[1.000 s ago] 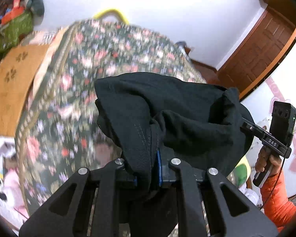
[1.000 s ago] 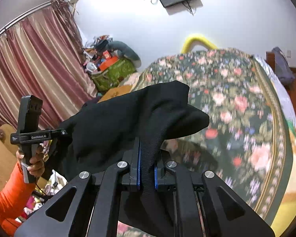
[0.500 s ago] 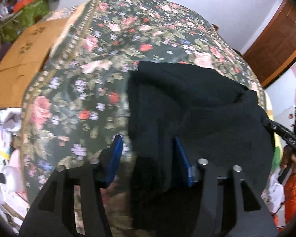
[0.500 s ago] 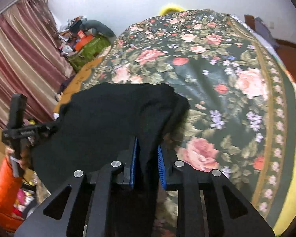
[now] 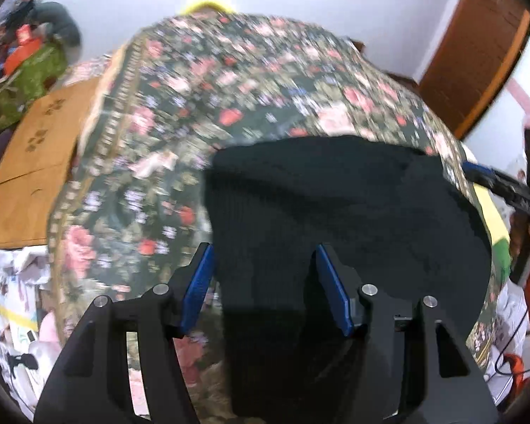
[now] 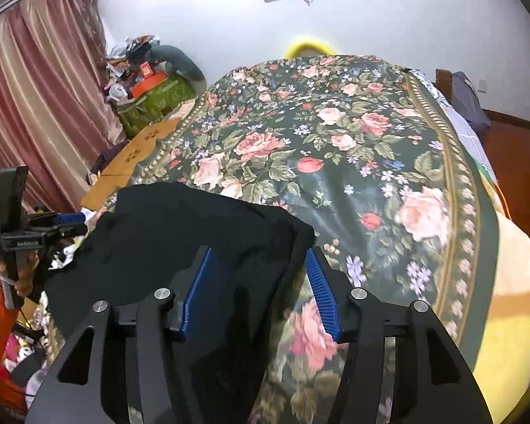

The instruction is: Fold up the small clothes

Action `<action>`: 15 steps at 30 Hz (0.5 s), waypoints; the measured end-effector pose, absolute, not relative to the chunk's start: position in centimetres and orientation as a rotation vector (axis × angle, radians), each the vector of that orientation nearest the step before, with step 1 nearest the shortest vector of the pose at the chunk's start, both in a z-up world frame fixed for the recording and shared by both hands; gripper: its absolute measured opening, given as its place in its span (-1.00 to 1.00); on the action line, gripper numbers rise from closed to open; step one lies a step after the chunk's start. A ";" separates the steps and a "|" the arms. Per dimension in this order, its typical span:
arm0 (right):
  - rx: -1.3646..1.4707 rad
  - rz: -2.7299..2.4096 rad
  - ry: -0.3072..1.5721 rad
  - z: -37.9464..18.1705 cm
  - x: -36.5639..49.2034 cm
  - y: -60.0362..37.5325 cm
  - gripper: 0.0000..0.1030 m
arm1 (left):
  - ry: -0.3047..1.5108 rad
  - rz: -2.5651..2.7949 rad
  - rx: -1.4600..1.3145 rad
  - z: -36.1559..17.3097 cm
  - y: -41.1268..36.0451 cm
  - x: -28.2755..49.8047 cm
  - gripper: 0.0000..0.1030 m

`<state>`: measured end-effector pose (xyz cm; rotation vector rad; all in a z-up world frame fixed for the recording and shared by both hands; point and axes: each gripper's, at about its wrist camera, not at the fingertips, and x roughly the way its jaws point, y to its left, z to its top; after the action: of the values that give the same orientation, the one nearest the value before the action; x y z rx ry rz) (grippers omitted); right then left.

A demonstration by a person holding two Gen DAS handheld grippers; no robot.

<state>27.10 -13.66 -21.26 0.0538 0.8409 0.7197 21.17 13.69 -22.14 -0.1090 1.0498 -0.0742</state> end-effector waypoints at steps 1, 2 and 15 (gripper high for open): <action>0.051 0.717 0.842 -21.5 27.3 -13.4 -0.03 | 1.071 -0.093 -0.114 -22.6 13.4 21.4 0.15; 0.047 0.708 0.841 -21.9 27.5 -13.2 -0.03 | 1.085 -0.104 -0.121 -23.1 13.2 21.6 0.13; 0.024 0.741 0.780 -22.5 27.8 -11.9 -0.86 | 1.003 -0.073 -0.177 -20.4 13.1 20.0 -0.83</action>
<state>27.76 -11.92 -22.49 0.0236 0.7797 0.7406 19.99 13.12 -20.37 -0.1770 1.0033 -0.0727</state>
